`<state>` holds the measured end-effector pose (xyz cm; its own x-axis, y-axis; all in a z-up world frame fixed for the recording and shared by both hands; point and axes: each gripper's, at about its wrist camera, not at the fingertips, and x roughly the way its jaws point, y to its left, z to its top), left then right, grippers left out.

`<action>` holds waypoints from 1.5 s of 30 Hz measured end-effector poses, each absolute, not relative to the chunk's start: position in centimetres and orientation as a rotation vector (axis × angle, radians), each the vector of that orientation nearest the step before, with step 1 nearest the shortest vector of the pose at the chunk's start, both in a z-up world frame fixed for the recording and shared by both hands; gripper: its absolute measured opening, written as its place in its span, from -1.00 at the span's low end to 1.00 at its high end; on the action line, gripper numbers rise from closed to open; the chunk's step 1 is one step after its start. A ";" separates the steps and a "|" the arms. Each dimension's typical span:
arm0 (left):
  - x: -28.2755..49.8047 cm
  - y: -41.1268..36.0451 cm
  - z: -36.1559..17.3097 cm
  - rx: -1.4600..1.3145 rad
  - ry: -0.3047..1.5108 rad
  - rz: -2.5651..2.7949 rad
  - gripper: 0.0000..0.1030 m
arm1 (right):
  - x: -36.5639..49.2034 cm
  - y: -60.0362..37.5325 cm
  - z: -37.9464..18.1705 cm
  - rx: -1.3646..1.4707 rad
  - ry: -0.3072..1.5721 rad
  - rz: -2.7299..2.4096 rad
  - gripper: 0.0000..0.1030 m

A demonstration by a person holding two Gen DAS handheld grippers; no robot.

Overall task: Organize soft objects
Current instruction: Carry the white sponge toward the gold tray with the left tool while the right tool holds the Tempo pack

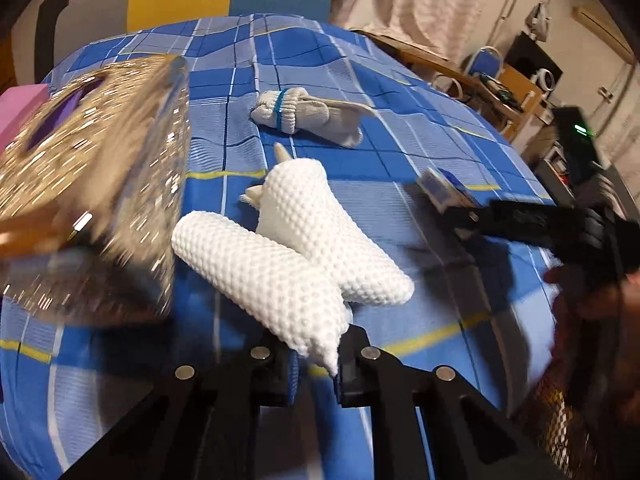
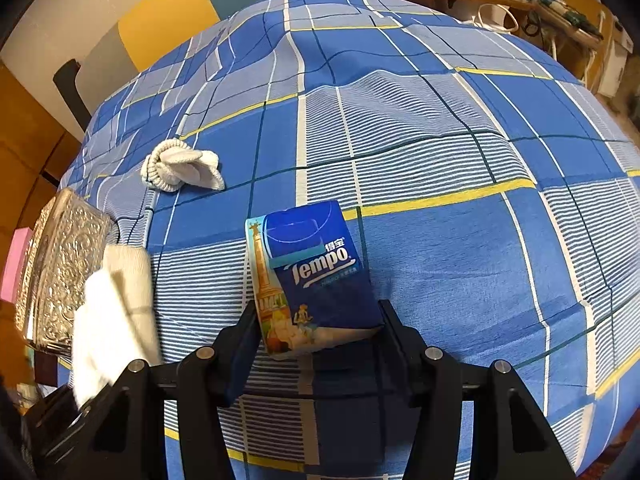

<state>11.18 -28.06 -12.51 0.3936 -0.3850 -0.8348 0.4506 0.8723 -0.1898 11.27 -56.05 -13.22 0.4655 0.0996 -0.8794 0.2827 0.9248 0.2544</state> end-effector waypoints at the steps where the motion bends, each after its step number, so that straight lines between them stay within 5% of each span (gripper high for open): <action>1: 10.6 -27.7 -12.4 0.072 1.035 -0.543 -0.79 | 11.2 -55.9 -13.2 0.385 1.085 -0.118 0.12; 45: 11.0 -1.4 -5.8 -0.237 0.865 -0.313 -0.79 | 8.1 -52.8 -11.3 0.318 0.971 -0.161 0.09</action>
